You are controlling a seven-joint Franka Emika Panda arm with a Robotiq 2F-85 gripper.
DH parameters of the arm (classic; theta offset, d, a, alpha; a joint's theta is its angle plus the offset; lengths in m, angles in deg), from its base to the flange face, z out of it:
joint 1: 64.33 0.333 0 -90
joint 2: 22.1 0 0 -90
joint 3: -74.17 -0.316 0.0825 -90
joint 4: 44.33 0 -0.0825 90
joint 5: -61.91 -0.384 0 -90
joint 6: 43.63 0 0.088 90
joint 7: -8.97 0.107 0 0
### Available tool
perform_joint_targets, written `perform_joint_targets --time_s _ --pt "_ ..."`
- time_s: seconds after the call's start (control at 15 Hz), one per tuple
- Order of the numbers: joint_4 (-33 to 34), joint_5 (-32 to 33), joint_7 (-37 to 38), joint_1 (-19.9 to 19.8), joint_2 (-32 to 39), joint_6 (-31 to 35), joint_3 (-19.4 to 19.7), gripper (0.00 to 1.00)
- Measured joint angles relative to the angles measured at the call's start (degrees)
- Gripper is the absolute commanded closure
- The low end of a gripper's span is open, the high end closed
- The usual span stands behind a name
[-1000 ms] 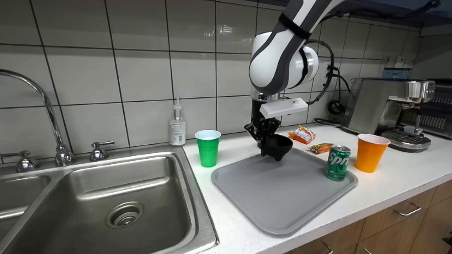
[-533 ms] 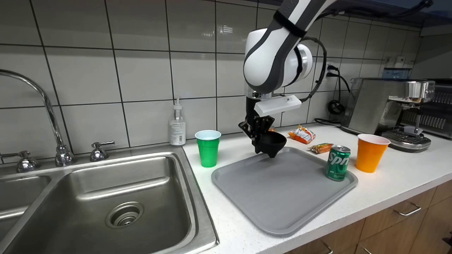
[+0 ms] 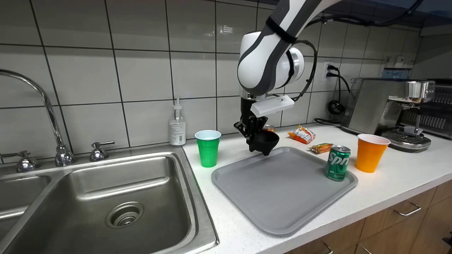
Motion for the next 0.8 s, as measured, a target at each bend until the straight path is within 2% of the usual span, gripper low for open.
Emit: perform_joint_targets --time_s 0.8 --pt "12.51 0.00 -5.34 -0.11 10.01 -0.47 -1.53 0.98"
